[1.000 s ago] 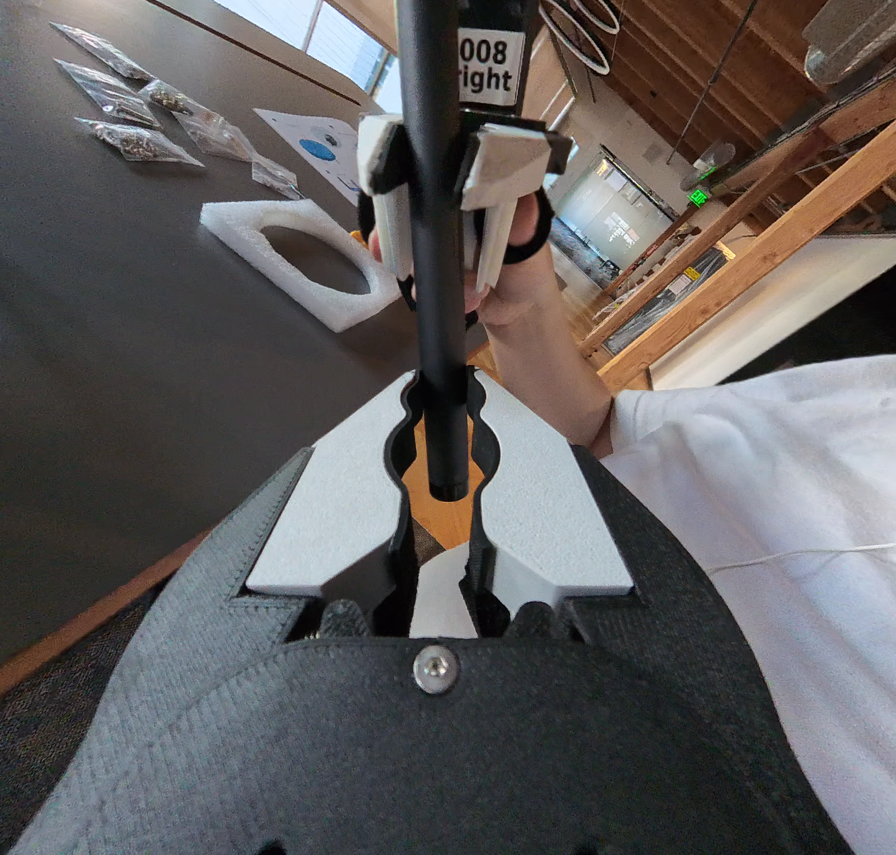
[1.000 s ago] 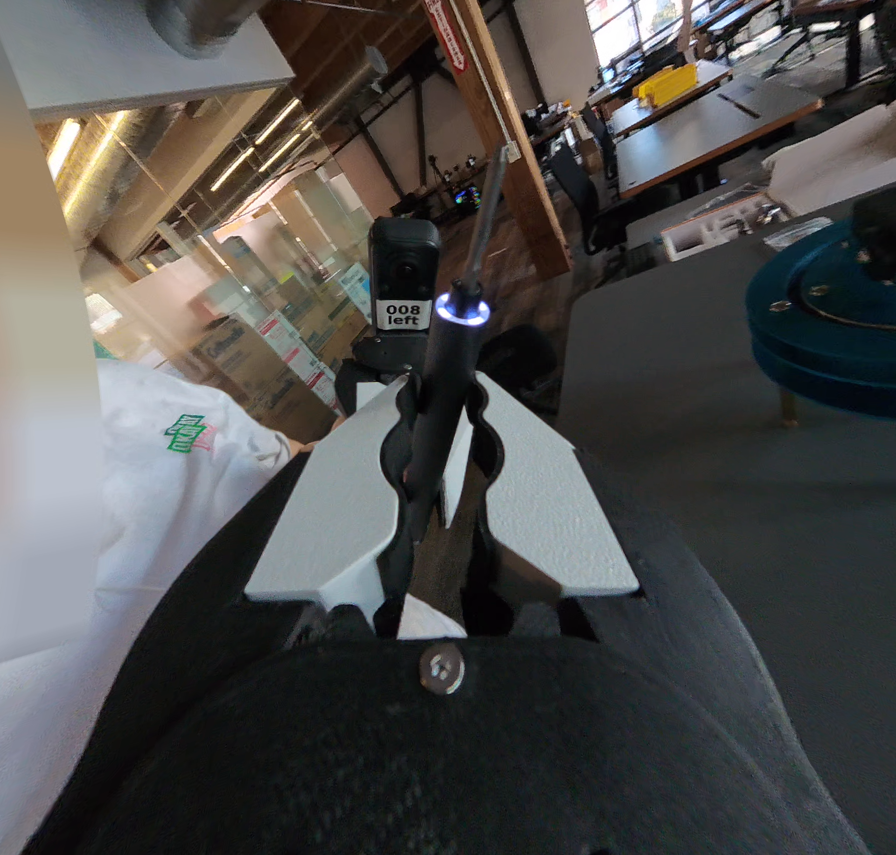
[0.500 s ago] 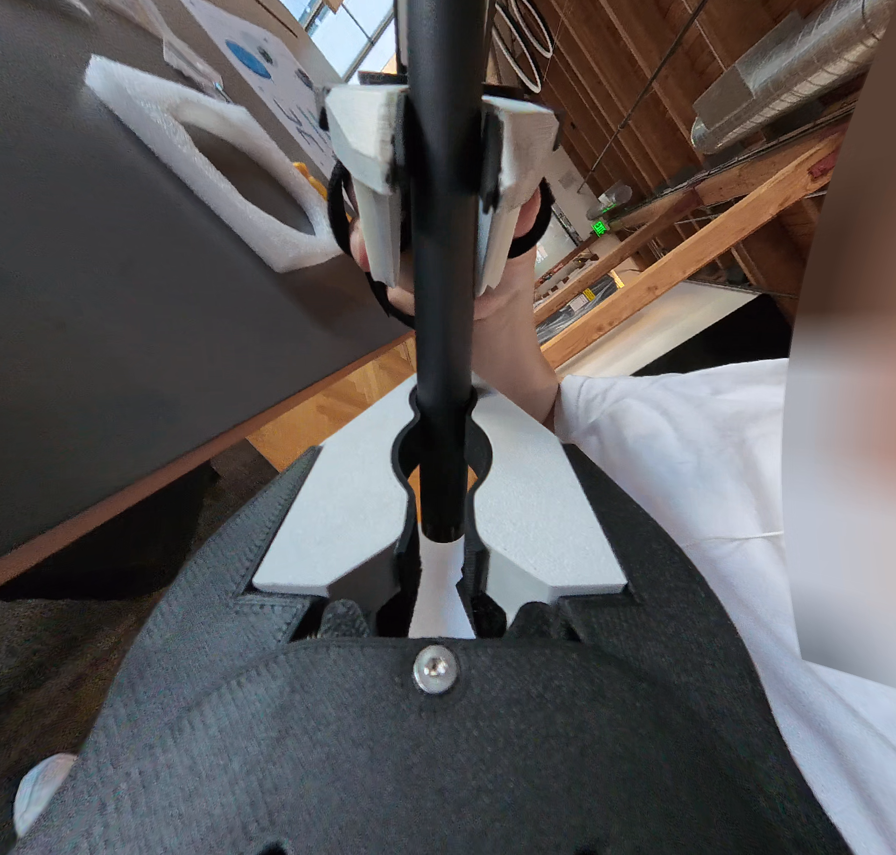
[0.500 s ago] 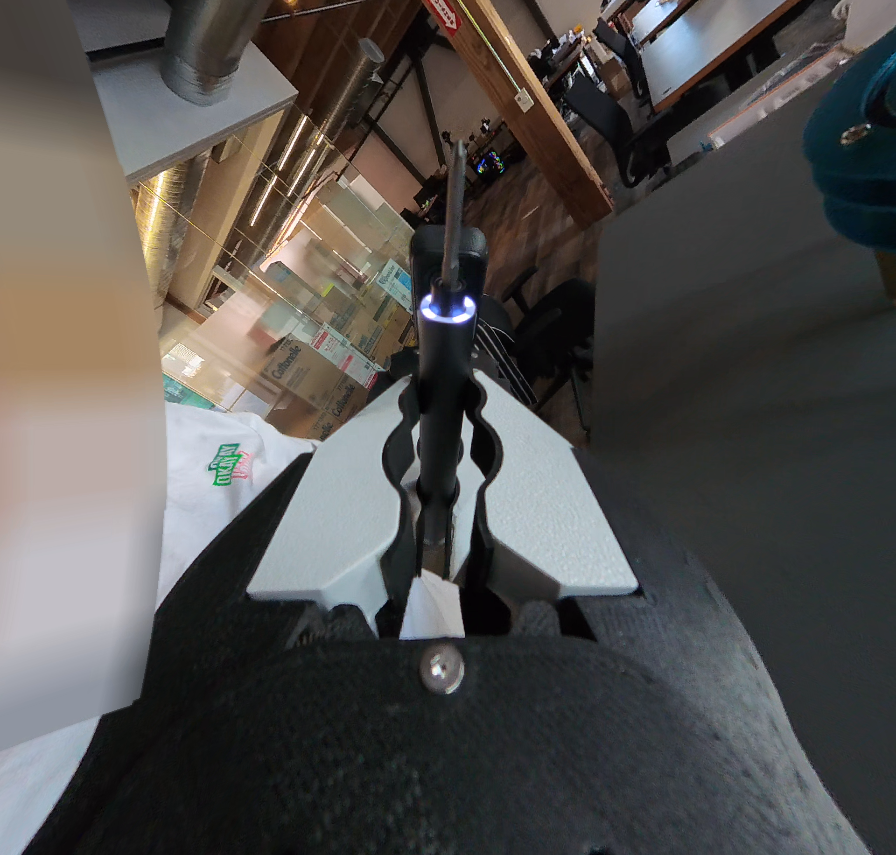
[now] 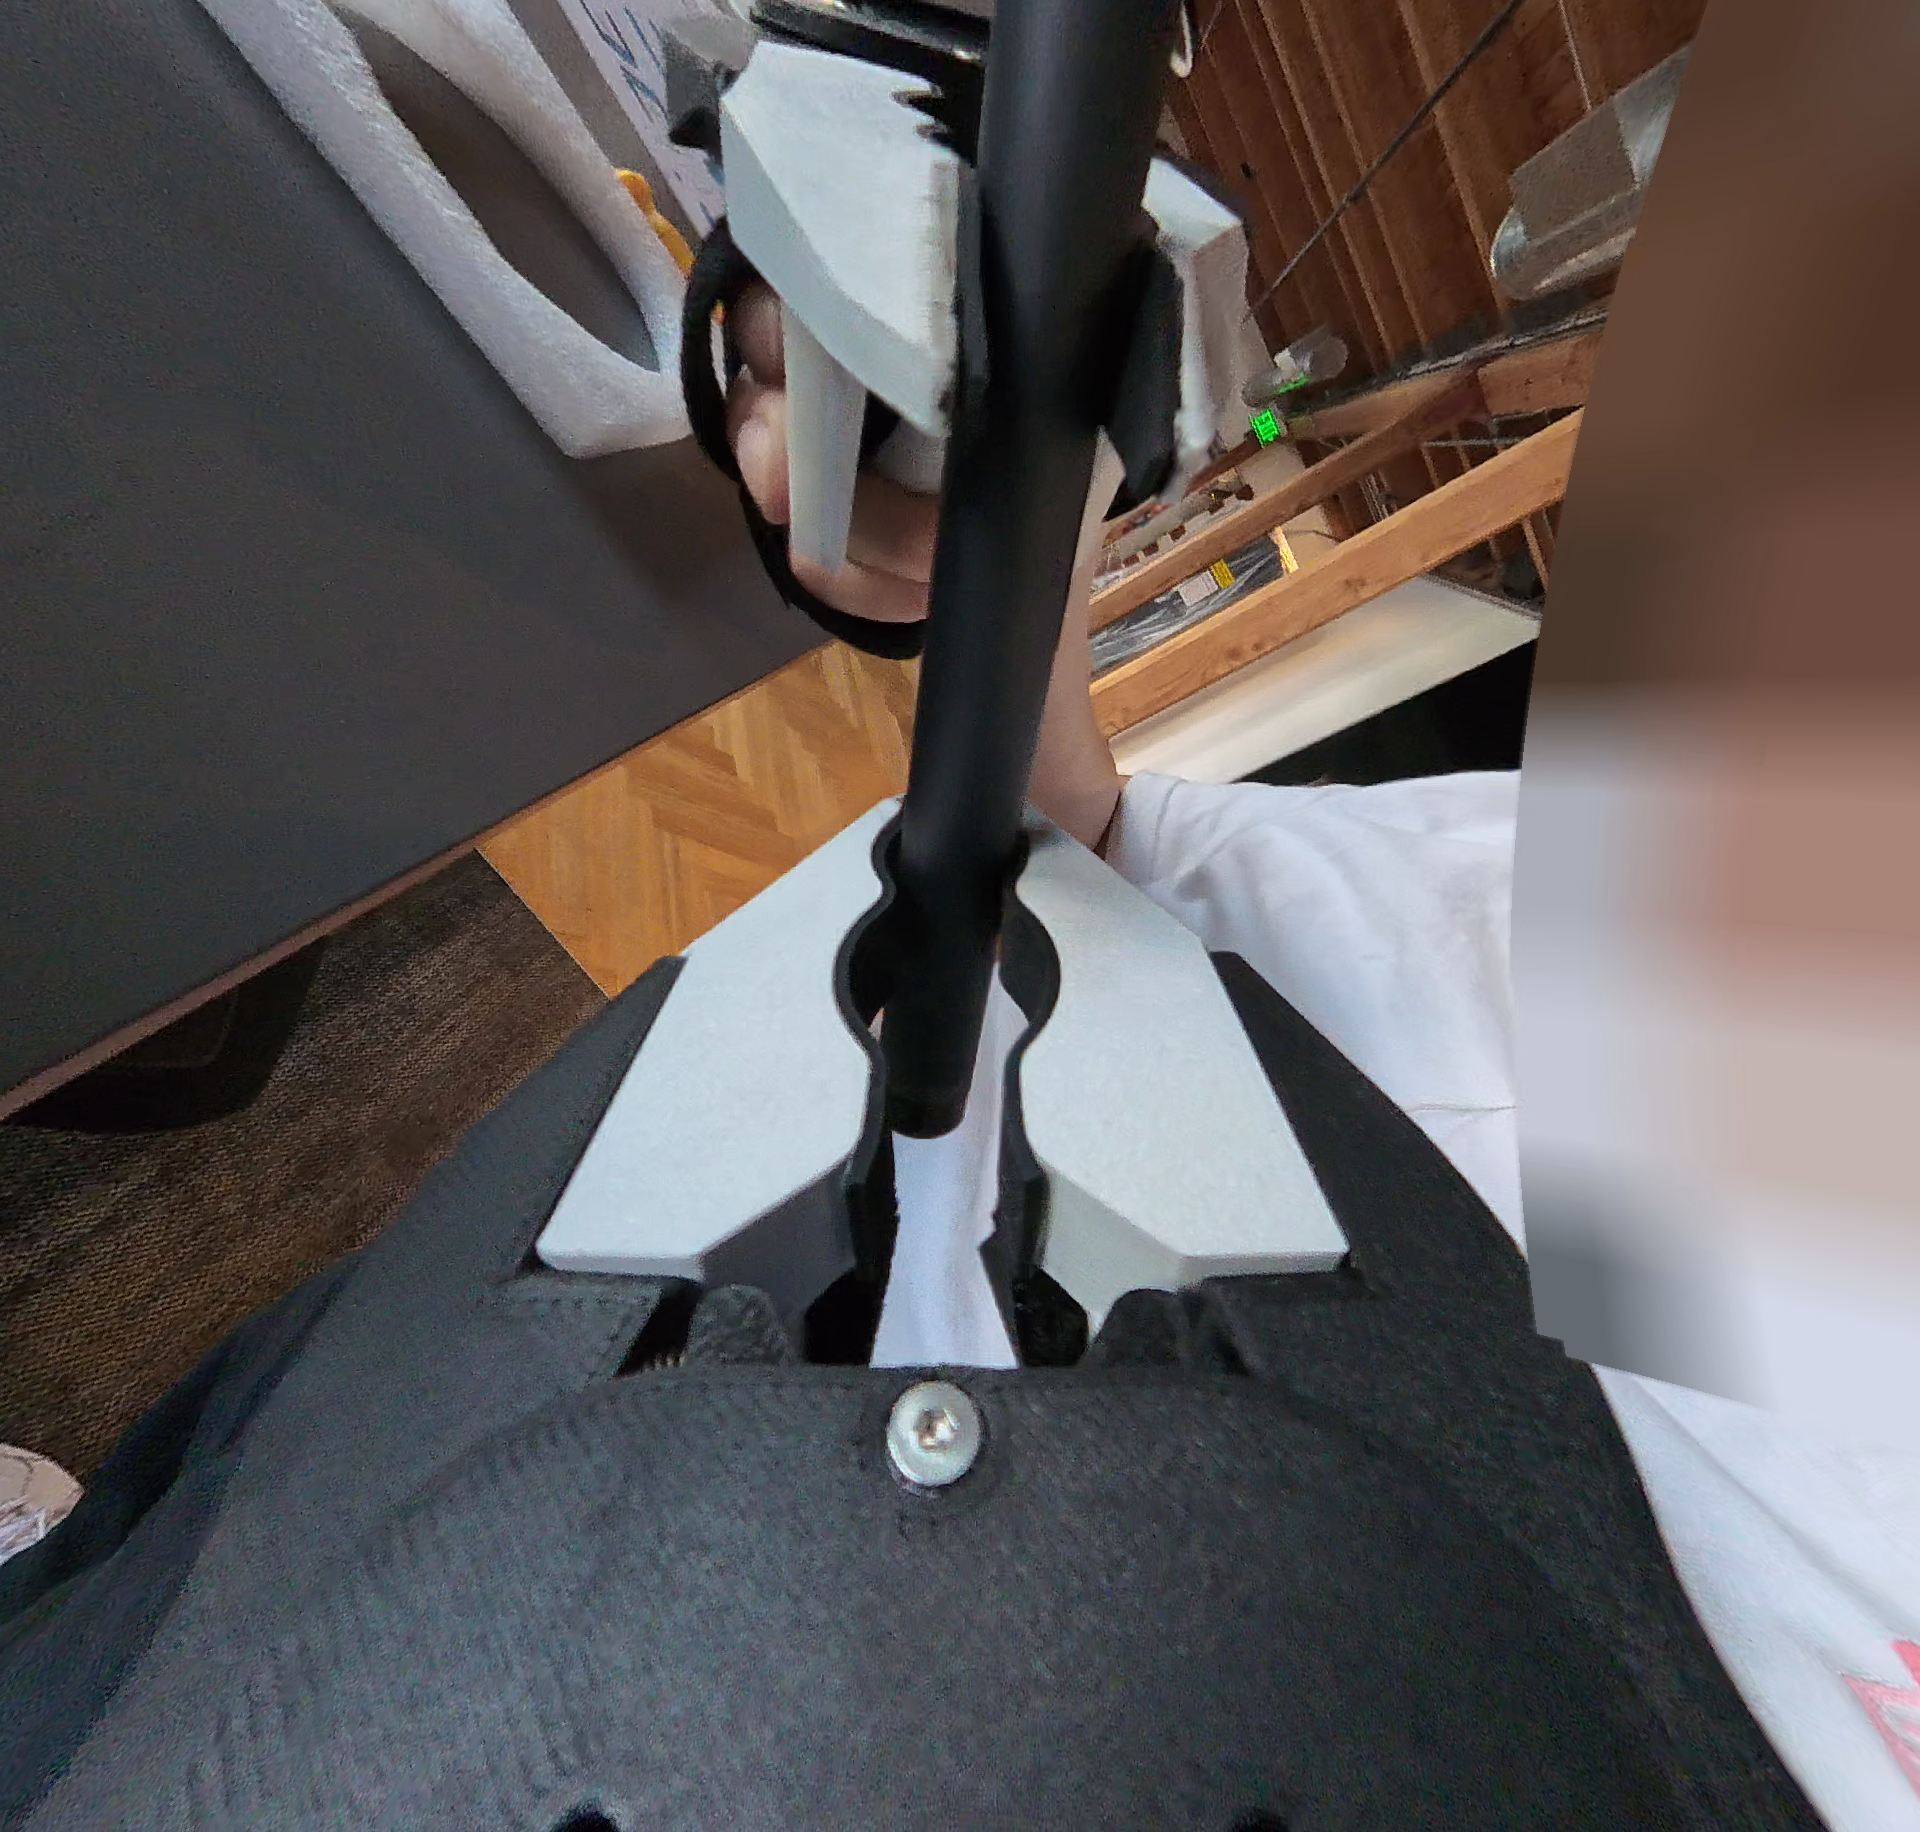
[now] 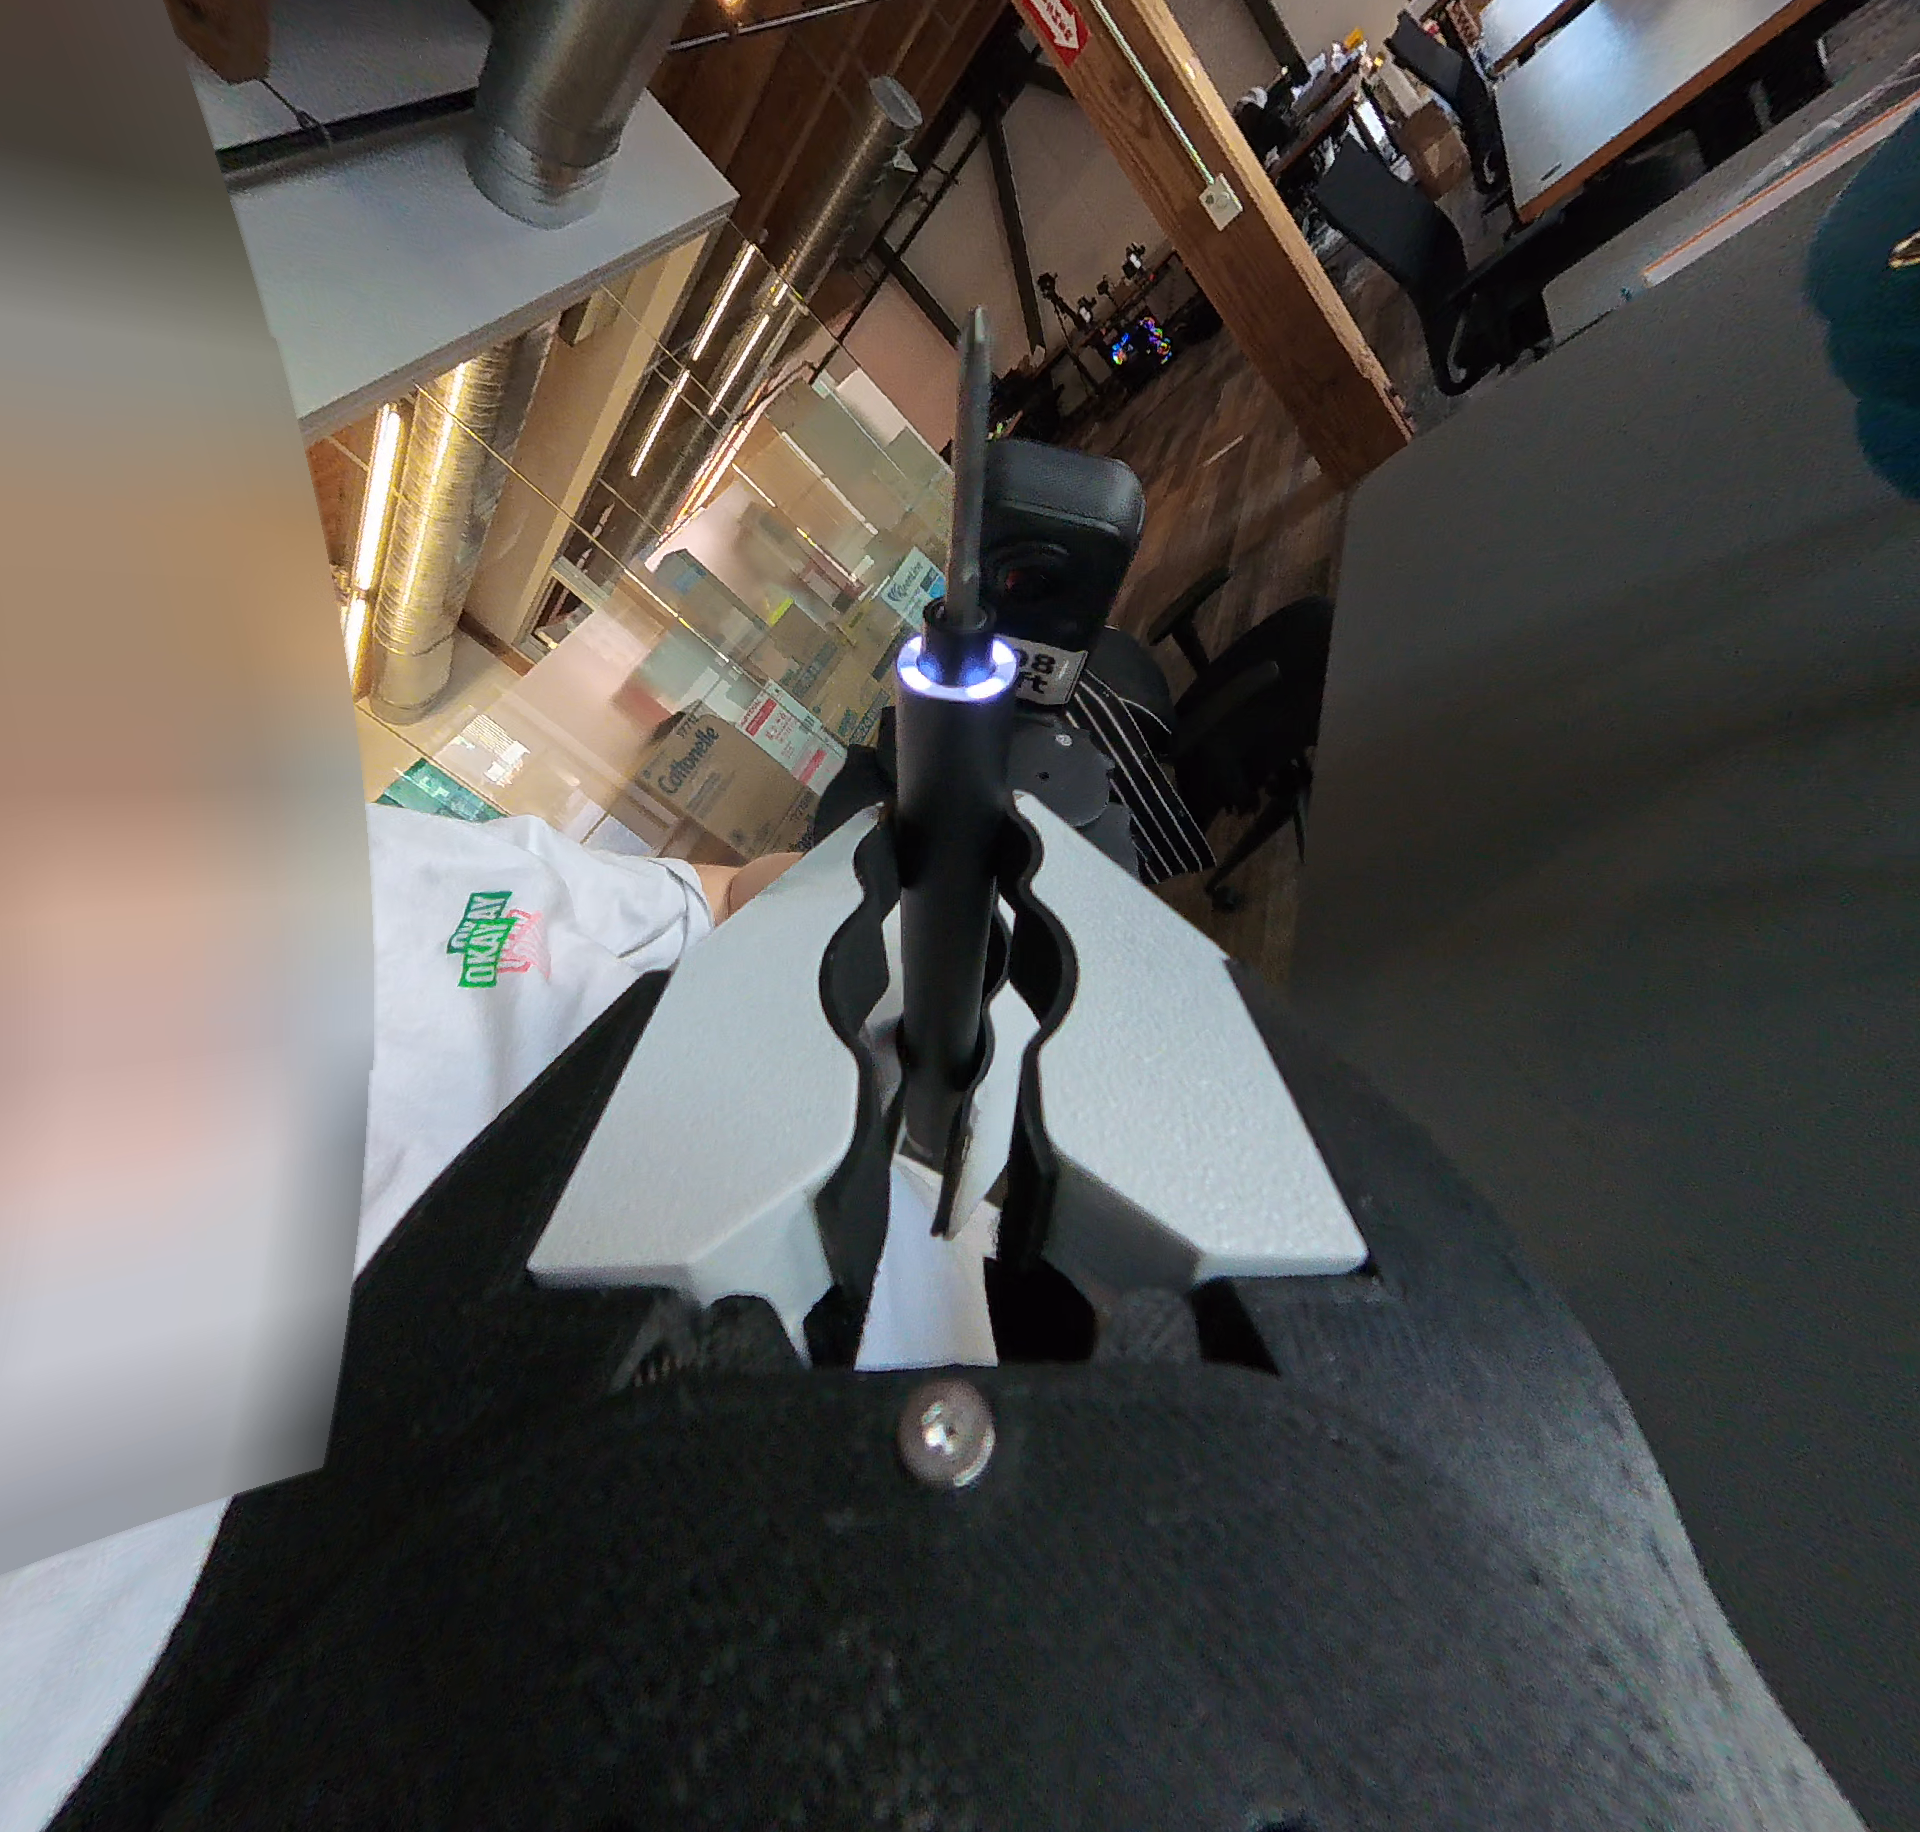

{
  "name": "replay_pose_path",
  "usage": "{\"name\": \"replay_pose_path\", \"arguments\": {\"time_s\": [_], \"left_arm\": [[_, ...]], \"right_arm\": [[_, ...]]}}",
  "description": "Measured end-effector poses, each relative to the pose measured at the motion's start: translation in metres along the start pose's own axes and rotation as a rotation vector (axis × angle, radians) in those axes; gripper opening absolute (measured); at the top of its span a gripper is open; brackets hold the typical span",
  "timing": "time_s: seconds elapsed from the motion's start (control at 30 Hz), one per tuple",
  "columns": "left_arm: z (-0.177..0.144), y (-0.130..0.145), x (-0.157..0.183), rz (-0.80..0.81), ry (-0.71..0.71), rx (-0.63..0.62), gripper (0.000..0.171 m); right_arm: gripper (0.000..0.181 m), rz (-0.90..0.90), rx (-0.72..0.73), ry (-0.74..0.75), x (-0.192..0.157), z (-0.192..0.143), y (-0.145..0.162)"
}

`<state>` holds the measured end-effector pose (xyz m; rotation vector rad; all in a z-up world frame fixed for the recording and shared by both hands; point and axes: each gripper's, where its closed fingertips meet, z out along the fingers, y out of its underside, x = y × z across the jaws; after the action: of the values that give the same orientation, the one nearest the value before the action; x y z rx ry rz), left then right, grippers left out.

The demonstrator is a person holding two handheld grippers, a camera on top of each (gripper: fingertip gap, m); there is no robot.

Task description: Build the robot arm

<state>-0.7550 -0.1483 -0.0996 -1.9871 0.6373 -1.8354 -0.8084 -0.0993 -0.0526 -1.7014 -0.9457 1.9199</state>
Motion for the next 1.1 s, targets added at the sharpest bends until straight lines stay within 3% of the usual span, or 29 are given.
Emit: {"name": "replay_pose_path", "arguments": {"time_s": [0.23,0.6,0.77,0.87,0.93,1.1], "left_arm": [[-0.016,0.001,-0.002,-0.015,0.022,-0.004,0.016],[-0.053,-0.007,-0.032,0.086,-0.049,-0.108,0.008],[-0.073,-0.021,-0.031,-0.077,0.072,-0.091,0.008],[-0.081,-0.027,-0.029,-0.188,0.145,-0.093,0.007],[-0.084,-0.026,-0.033,-0.207,0.14,-0.113,0.007],[-0.086,-0.035,-0.032,-0.243,0.154,-0.086,0.008]], "right_arm": [[0.015,0.03,-0.005,-0.016,0.01,0.009,-0.006],[0.016,0.12,-0.02,0.056,0.046,0.043,-0.016],[0.019,0.091,0.053,0.132,0.066,0.053,-0.031],[0.037,0.125,0.141,0.13,0.07,0.057,-0.037],[0.04,0.175,0.181,0.124,0.074,0.056,-0.038],[0.029,0.238,0.306,0.144,0.079,0.051,-0.042]]}}
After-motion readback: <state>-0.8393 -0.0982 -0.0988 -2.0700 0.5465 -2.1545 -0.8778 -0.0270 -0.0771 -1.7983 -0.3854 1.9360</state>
